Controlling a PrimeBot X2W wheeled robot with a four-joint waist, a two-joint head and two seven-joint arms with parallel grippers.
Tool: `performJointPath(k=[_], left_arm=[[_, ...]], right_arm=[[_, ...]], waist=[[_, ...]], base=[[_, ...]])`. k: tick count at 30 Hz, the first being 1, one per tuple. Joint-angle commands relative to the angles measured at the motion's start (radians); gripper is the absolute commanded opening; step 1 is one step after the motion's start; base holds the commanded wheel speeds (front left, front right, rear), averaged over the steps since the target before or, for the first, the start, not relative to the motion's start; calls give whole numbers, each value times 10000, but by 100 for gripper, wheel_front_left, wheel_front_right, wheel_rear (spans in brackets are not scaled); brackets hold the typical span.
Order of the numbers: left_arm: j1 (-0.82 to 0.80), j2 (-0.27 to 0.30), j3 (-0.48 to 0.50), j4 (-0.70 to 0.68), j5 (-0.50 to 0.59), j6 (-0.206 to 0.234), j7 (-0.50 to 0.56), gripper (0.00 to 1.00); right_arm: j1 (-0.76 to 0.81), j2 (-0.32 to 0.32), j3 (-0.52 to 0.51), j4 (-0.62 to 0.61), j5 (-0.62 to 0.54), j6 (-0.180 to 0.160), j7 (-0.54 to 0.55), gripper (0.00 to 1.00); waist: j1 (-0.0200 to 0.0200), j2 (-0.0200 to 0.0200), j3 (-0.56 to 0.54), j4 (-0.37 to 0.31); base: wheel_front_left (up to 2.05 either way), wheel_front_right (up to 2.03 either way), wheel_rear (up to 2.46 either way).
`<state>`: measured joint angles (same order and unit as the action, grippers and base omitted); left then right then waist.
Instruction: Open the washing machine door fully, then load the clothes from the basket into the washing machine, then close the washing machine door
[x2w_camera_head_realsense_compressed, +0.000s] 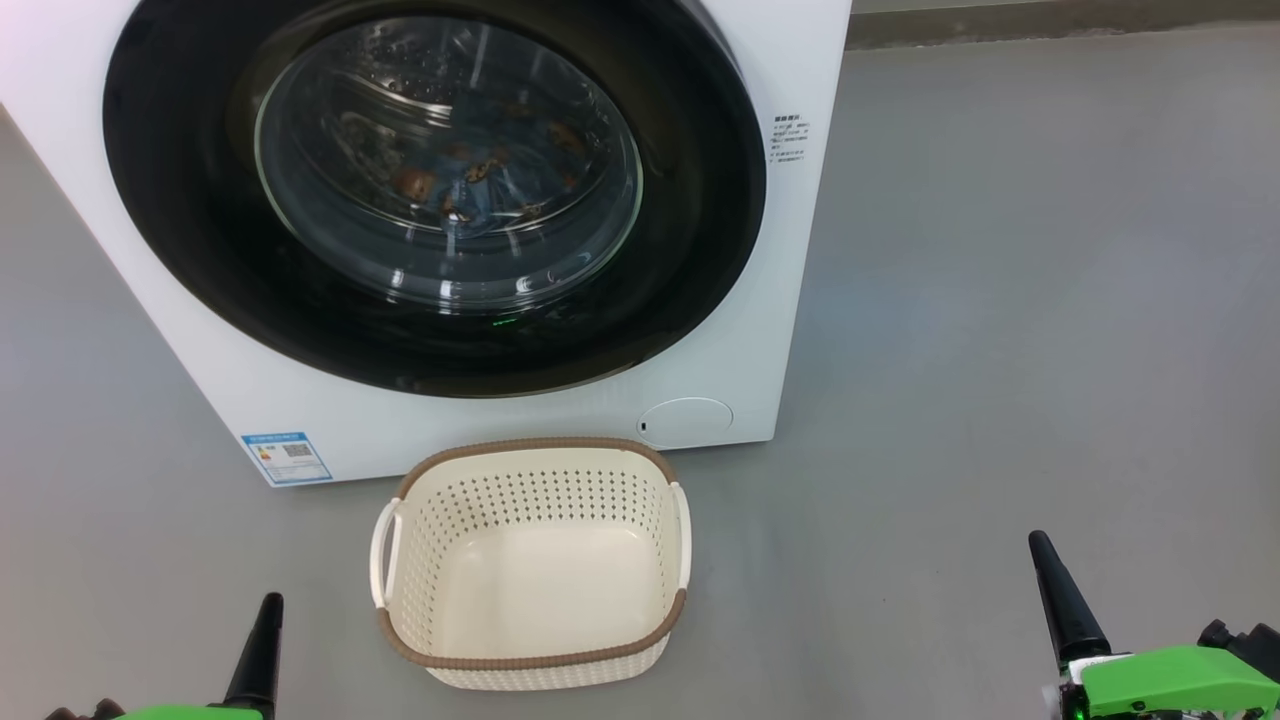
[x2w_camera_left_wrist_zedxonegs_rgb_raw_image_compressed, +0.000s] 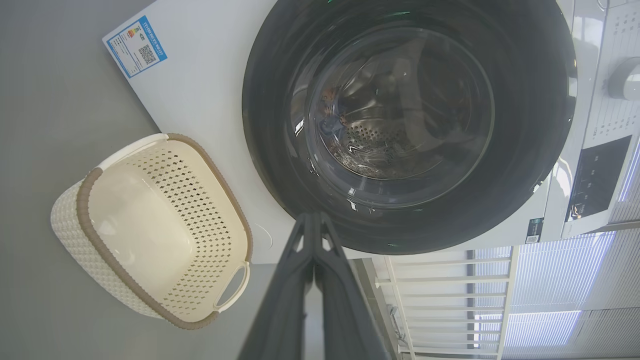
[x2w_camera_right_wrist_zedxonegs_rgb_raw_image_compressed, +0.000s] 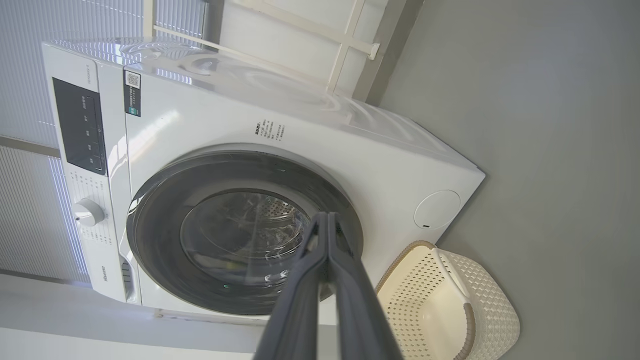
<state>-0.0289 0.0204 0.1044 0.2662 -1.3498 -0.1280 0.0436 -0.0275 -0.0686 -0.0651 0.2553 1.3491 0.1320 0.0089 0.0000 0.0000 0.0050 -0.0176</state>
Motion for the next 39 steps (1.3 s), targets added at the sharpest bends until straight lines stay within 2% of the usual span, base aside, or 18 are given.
performJointPath(k=[1,23,39], left_arm=[[-506,230,216,-215,-226,-24,61,0],[-790,298,96,-214,-2586,-27,698,0],[-790,298,96,-214,-2587,-27,697,0]], right_arm=[[-520,-114,138,-217,287,-3,91,0],[-773,-75,-129,-127,2894,-13,756,0],[-778,-29,-193,-123,2840,-13,807,0]], waist=[[0,0,-1,7],[0,0,-19,176],[0,0,-19,176]], base=[[0,0,0],[0,0,0],[0,0,0]])
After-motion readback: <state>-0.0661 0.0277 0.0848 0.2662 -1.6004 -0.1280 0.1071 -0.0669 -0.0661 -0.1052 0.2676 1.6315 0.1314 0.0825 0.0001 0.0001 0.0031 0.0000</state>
